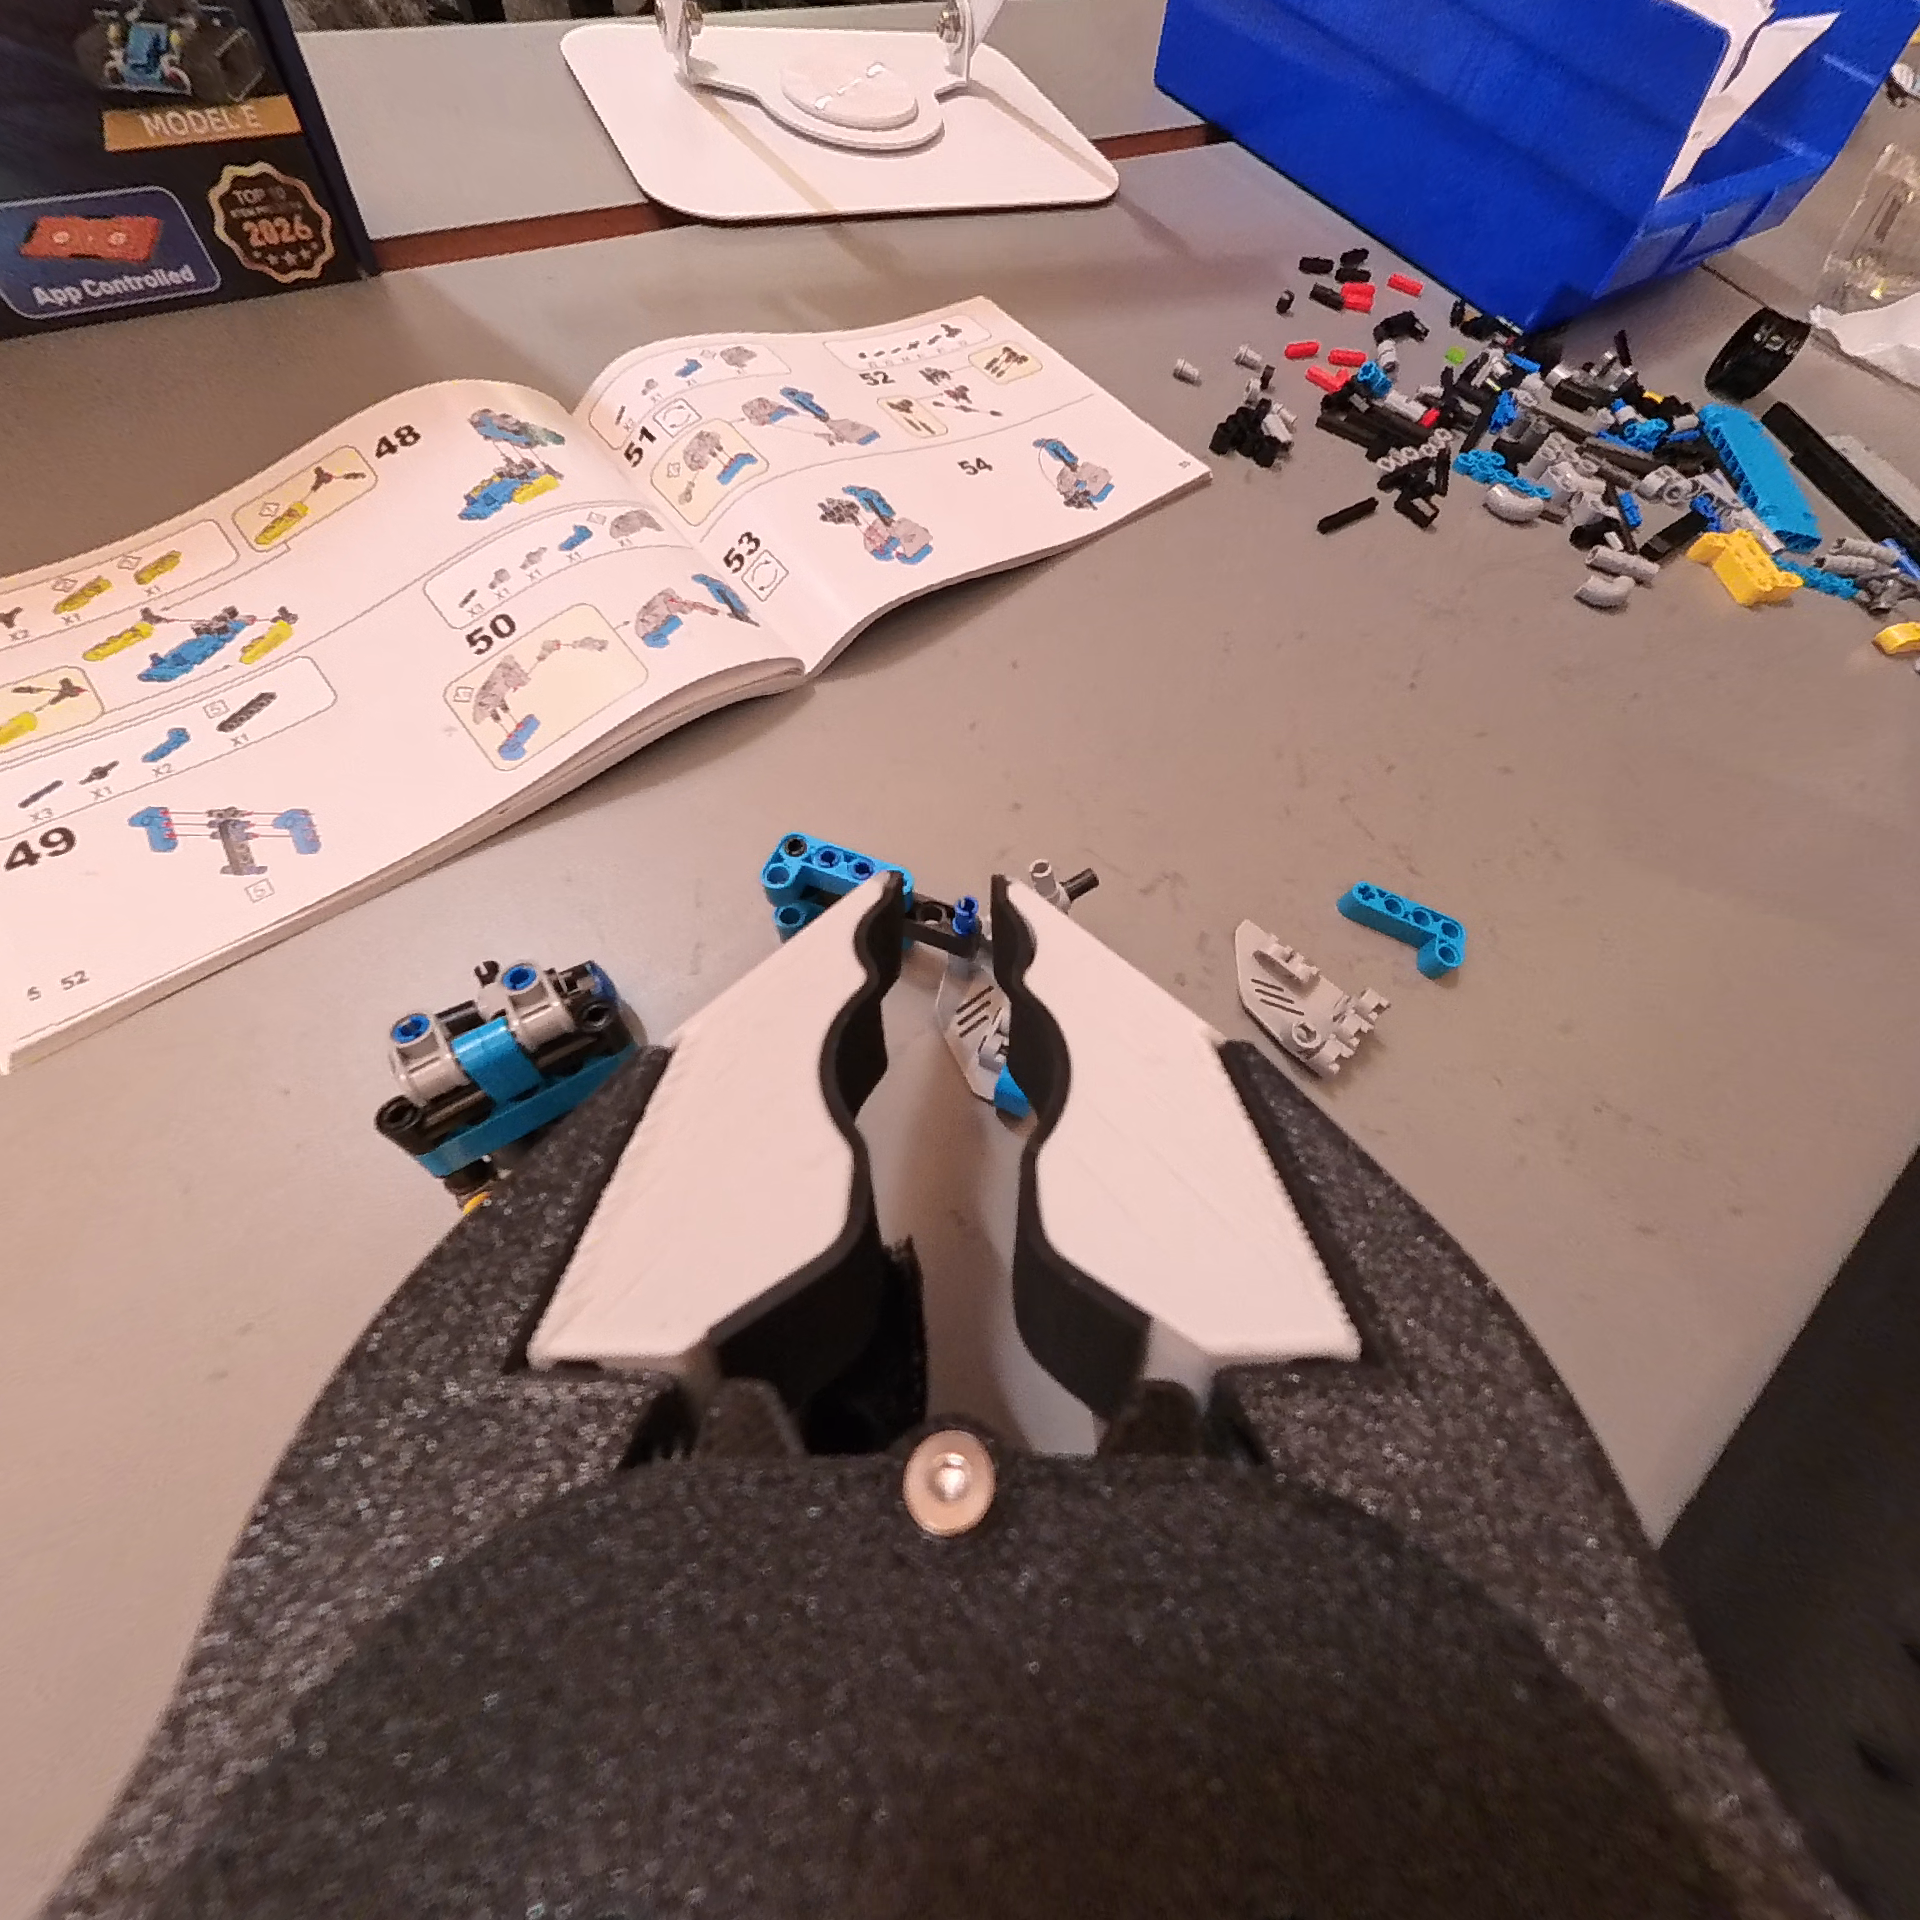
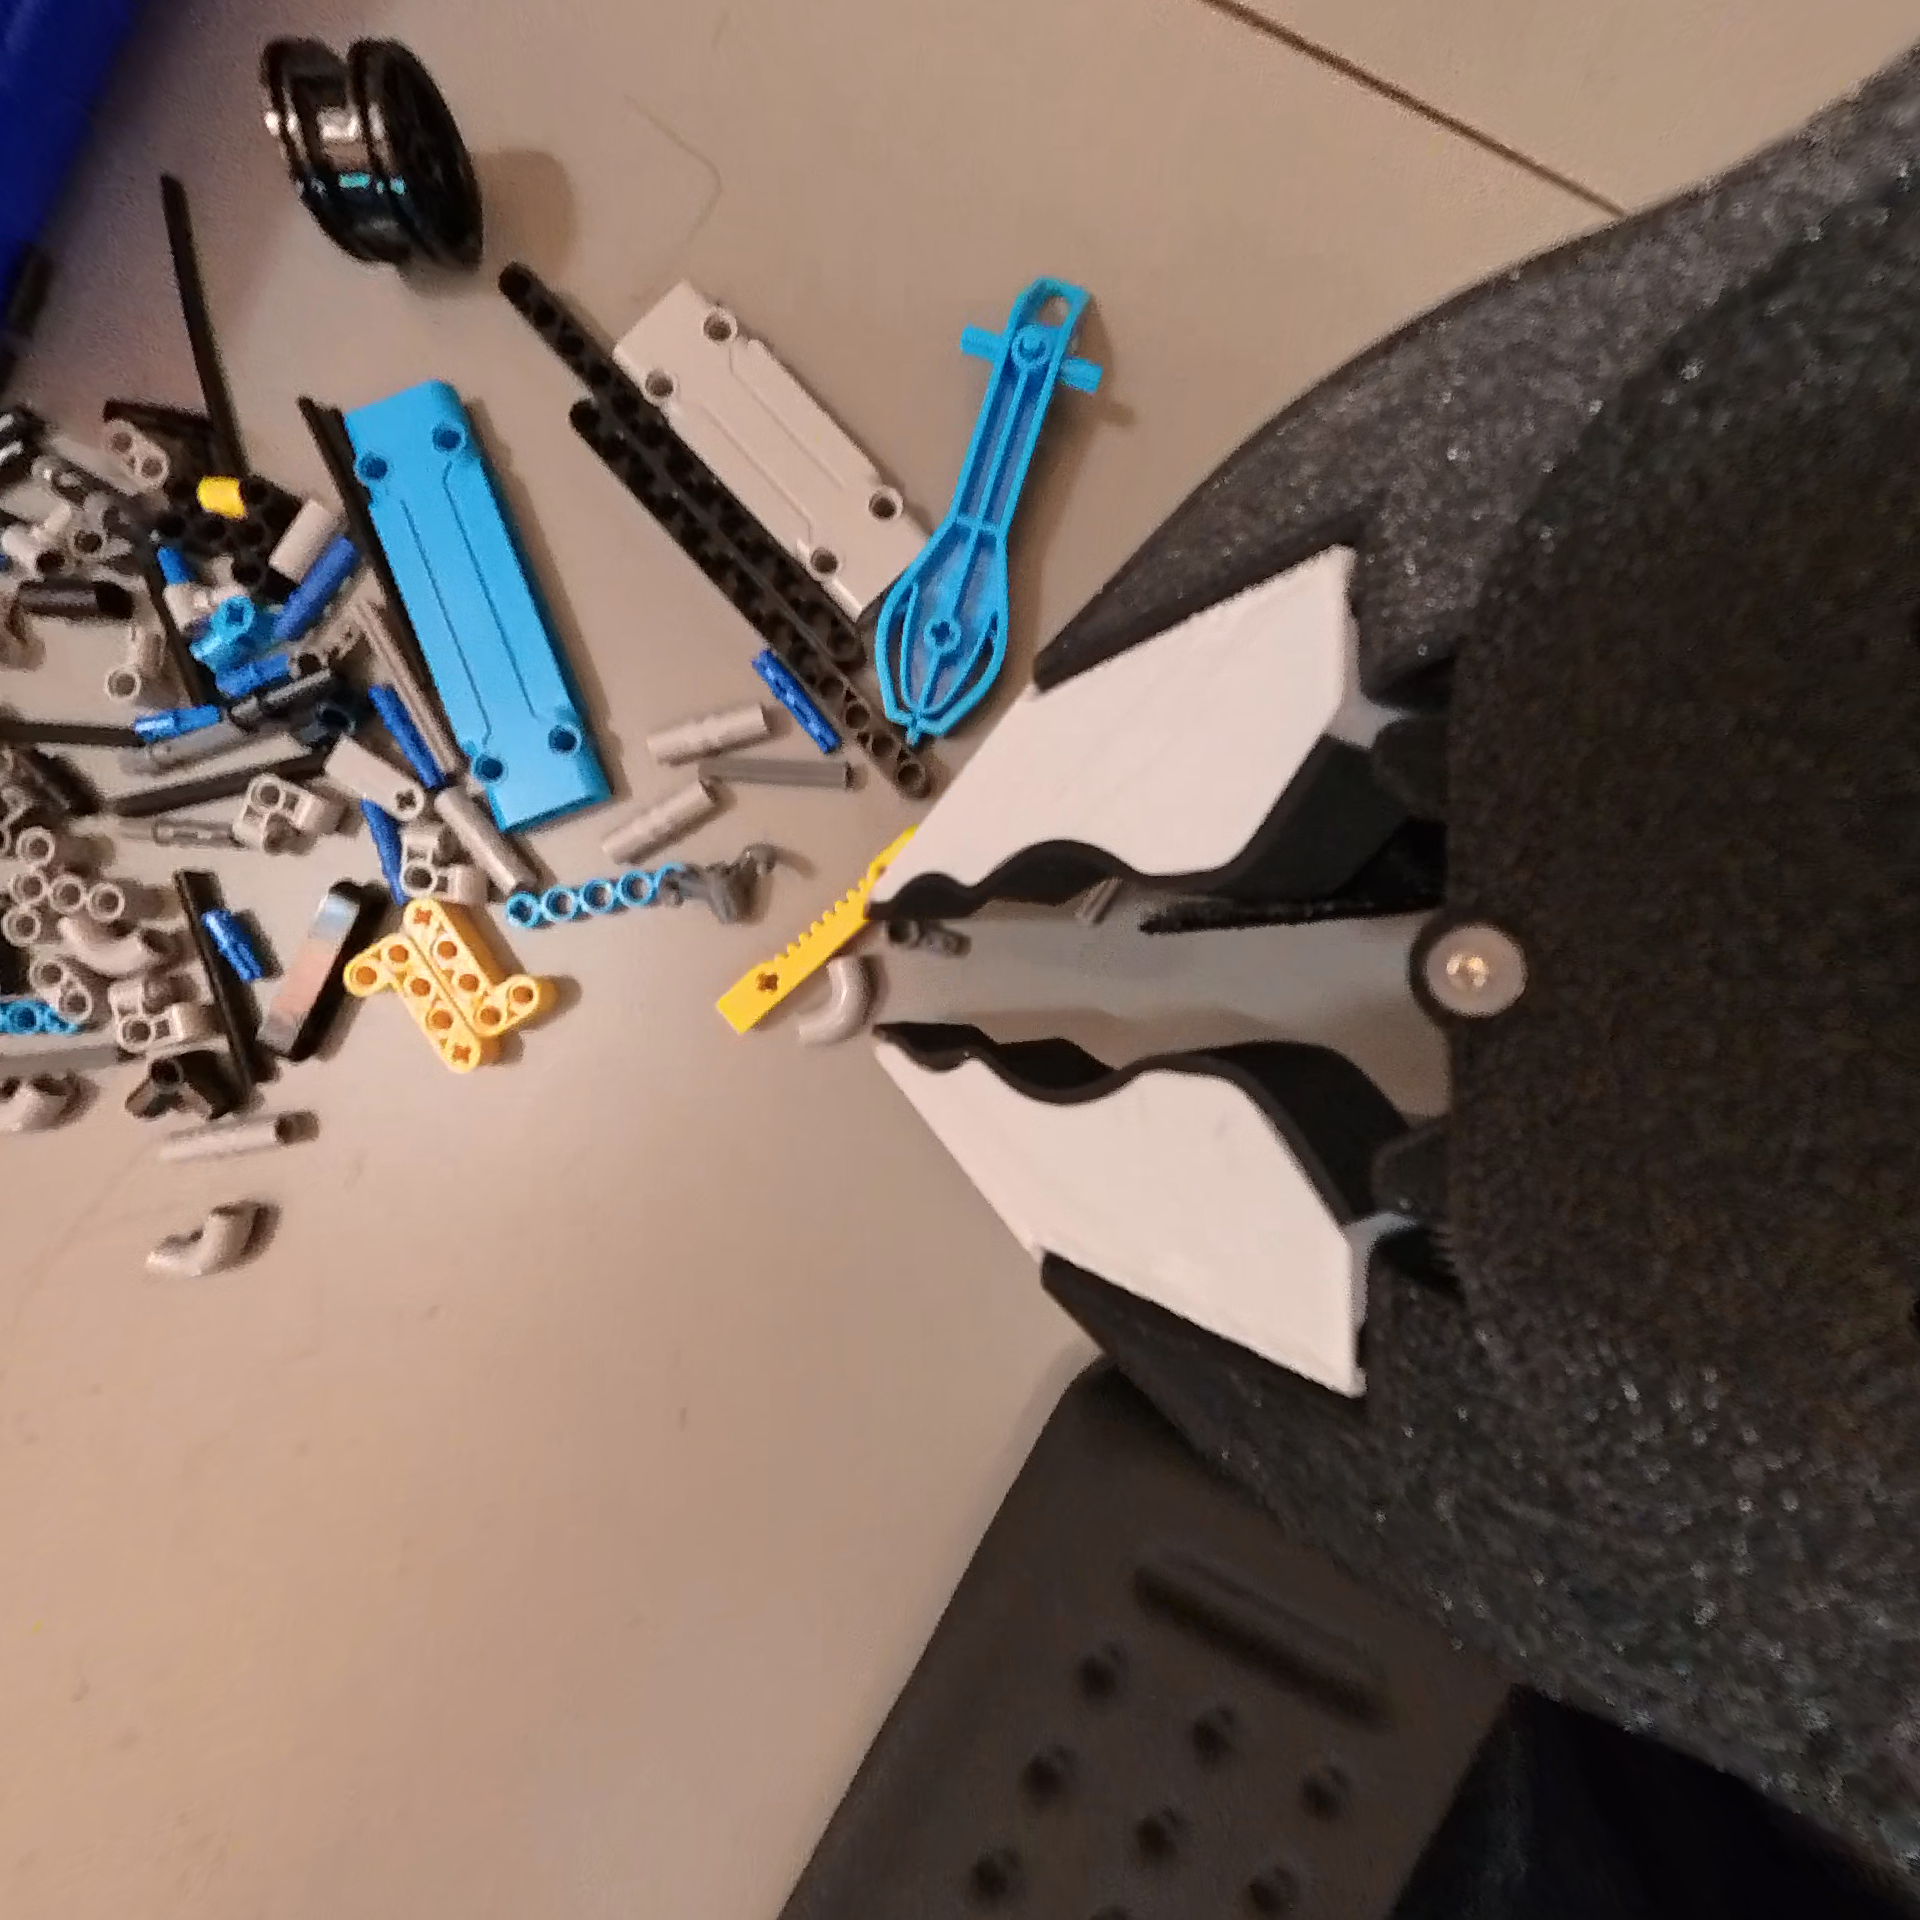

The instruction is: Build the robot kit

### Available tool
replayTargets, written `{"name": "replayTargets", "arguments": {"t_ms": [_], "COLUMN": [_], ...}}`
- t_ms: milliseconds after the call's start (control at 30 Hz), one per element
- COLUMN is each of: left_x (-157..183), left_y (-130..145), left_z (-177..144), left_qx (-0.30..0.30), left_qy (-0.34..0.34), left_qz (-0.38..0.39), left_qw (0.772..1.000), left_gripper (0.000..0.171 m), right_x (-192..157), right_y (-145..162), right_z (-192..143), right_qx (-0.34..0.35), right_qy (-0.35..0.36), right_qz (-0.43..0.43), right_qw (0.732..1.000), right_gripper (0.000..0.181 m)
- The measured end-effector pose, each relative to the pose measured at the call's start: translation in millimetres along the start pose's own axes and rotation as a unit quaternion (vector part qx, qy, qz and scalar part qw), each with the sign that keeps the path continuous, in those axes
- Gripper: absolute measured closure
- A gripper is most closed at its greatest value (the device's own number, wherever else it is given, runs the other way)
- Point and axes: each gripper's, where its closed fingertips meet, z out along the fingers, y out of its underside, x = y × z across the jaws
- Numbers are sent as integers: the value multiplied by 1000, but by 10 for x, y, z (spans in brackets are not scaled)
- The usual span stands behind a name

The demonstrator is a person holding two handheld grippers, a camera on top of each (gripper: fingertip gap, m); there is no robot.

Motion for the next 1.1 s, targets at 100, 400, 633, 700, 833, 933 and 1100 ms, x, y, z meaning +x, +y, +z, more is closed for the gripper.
{"name": "replayTargets", "arguments": {"t_ms": [100,400,633,700,833,933,1100], "left_x": [-5,18,-13,-14,-6,-8,-12], "left_y": [-3,-5,11,11,17,26,22], "left_z": [-3,-1,-1,1,4,8,6], "left_qx": [1,0,-2,-2,-4,-6,-5], "left_qy": [-2,0,-3,-3,-3,-4,-3], "left_qz": [2,5,0,1,4,4,2], "left_qw": [1000,1000,1000,1000,1000,1000,1000], "left_gripper": [155,155,155,155,155,155,155], "right_x": [-56,524,484,463,408,343,451], "right_y": [-57,172,-130,-265,-526,-717,-1061], "right_z": [8,-239,-18,54,218,359,576], "right_qx": [5,-33,8,21,44,60,84], "right_qy": [-6,64,43,36,13,-11,11], "right_qz": [-7,10,11,9,10,16,18], "right_qw": [1000,997,999,999,999,998,996], "right_gripper": [162,162,162,162,164,164,164]}}
